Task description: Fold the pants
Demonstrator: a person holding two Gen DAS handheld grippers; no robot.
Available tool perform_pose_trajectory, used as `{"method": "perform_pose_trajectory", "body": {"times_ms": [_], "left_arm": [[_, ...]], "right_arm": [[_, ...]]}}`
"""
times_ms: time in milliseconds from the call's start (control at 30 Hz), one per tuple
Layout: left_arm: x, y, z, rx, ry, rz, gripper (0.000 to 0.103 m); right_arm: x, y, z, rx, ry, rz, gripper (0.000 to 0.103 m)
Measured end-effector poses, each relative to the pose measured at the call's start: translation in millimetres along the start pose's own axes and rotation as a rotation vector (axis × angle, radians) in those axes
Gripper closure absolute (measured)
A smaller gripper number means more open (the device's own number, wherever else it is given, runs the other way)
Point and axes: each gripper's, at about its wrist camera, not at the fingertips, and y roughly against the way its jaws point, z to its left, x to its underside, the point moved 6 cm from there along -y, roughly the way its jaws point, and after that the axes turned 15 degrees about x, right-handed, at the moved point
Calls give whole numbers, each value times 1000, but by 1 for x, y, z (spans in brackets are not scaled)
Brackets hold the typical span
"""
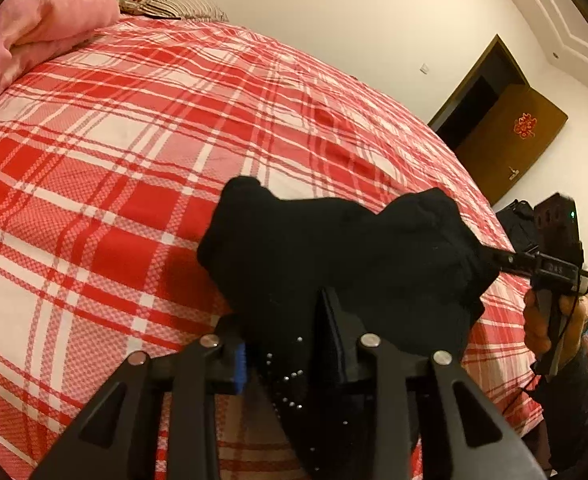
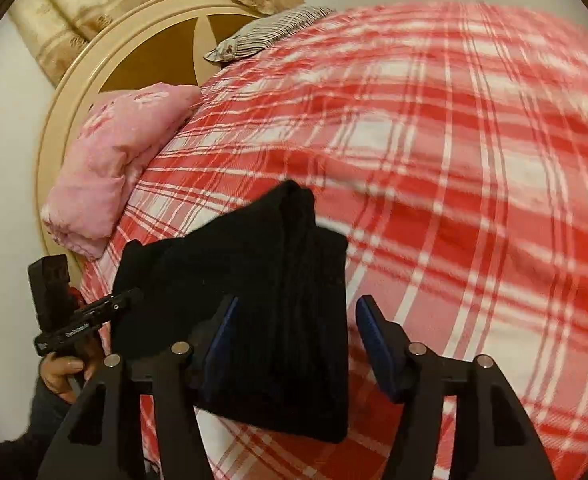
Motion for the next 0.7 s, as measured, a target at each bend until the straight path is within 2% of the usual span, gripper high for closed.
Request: {"method": "perform_pose_trajectory", "body": {"times_ms": [67,133,200,333,433,533,700], "left_arm": [[1,1,-2,-28,-19,-2,65],[1,1,-5,-76,-45,-4,59],[1,2,-8,-120,-73,-1,57],[1,3,-11,-179,-116,5,56],[1,3,-10,-185,-118,6,54],[1,2,-10,-192,-121,7,46],[1,1,-7,-230,-150,9,35]], "right_arm": [[4,0,-3,0,-10,-4,43],[8,1,-2,-21,-10,0,78],[11,8,4,-7,18,-22,85],[13,28,18,-30,48,-53,87],[13,34,17,-21,45,-55,87],[12,24,8,39,41,-50,87],[14,-12,-14,42,-36,36,86]]}}
